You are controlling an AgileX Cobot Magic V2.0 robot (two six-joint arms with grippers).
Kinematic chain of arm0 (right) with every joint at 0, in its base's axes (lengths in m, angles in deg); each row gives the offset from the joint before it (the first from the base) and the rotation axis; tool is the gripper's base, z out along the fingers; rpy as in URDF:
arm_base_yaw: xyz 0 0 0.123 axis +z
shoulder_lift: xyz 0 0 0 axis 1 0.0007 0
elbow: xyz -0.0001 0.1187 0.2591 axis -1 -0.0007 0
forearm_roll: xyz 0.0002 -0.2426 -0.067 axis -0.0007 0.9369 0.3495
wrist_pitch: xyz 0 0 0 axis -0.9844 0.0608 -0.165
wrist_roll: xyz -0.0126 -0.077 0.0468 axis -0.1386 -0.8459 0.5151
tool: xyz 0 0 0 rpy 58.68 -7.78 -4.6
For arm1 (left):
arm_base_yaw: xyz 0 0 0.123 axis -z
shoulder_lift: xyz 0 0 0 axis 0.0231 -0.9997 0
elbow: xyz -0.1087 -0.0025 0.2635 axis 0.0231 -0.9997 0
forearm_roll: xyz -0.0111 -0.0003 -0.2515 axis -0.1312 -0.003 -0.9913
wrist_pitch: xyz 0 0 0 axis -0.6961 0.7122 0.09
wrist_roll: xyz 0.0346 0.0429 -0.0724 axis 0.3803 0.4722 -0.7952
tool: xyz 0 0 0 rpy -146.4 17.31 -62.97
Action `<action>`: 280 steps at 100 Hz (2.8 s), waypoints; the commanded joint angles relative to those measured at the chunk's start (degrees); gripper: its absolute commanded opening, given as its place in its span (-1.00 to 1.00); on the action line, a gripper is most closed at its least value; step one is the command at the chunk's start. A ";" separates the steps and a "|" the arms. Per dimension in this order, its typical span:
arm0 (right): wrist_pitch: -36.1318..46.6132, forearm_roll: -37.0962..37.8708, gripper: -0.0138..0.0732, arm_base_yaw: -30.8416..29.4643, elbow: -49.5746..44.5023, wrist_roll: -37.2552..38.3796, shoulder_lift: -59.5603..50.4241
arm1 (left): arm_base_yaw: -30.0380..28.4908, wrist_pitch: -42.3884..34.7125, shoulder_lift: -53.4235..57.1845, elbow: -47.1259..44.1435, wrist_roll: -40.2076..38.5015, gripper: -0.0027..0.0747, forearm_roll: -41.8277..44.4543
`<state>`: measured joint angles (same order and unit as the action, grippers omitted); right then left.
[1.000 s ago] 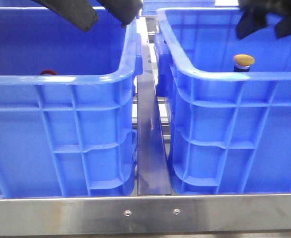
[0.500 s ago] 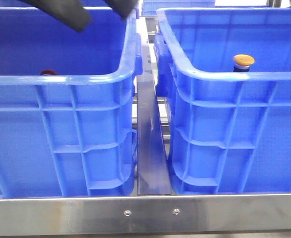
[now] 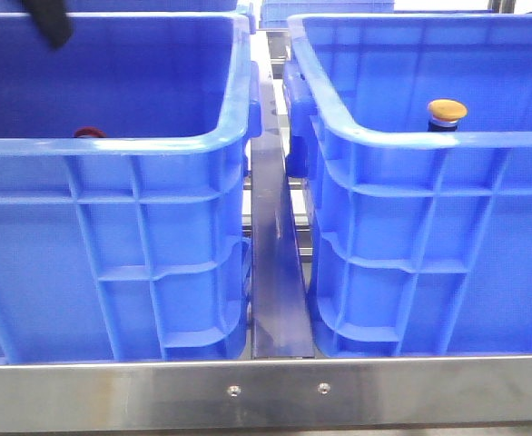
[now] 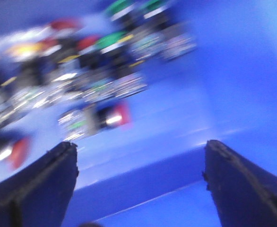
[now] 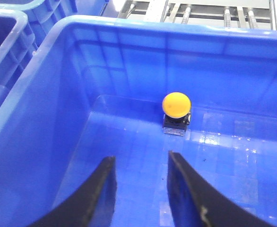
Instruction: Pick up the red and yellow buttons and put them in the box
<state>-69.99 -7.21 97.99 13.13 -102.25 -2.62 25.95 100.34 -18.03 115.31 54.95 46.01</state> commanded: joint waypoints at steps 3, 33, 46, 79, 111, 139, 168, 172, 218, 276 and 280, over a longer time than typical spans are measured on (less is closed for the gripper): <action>4.60 0.42 -0.01 -0.16 1.49 -0.54 -1.00 | -2.37 0.04 -1.34 3.04 -0.86 0.40 0.52; 5.15 0.42 -0.01 -0.16 1.49 -0.54 -1.00 | -5.60 4.10 -12.15 10.73 -0.50 0.40 0.64; 5.15 0.42 -0.01 -0.16 1.49 -0.54 -1.00 | -5.69 4.30 -16.54 13.94 0.29 0.40 0.85; 5.15 0.42 -0.01 -0.16 1.49 -0.54 -1.00 | -6.09 1.27 -24.32 17.65 0.41 0.40 1.65; 5.15 0.42 -0.01 -0.16 1.49 -0.54 -1.00 | -6.95 0.37 -26.07 17.94 0.41 0.32 1.68; 5.15 0.42 -0.01 -0.16 1.49 -0.54 -1.00 | -6.95 0.35 -26.07 17.94 0.52 -0.42 1.68; 5.15 0.42 -0.01 -0.16 1.49 -0.54 -1.00 | -6.69 -0.62 -24.51 17.94 0.52 -0.59 1.68; 5.15 0.42 -0.01 -0.16 1.49 -0.54 -1.00 | -6.55 -0.76 -23.57 17.94 0.52 -0.59 1.68; 5.15 0.42 -0.01 -0.16 1.49 -0.54 -1.00 | -0.74 -7.20 -8.71 14.47 0.75 -0.59 1.78; 5.10 0.08 0.00 -0.16 1.49 -0.54 -1.00 | 18.83 -12.64 0.10 5.82 1.42 -0.59 -0.15; 5.10 -0.82 0.00 -0.16 1.49 -0.54 -1.00 | 19.83 -12.73 0.10 5.82 1.71 -0.59 0.08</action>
<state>-69.11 -7.18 97.99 13.13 -102.45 -2.62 43.42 91.37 -19.75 119.70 56.06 45.73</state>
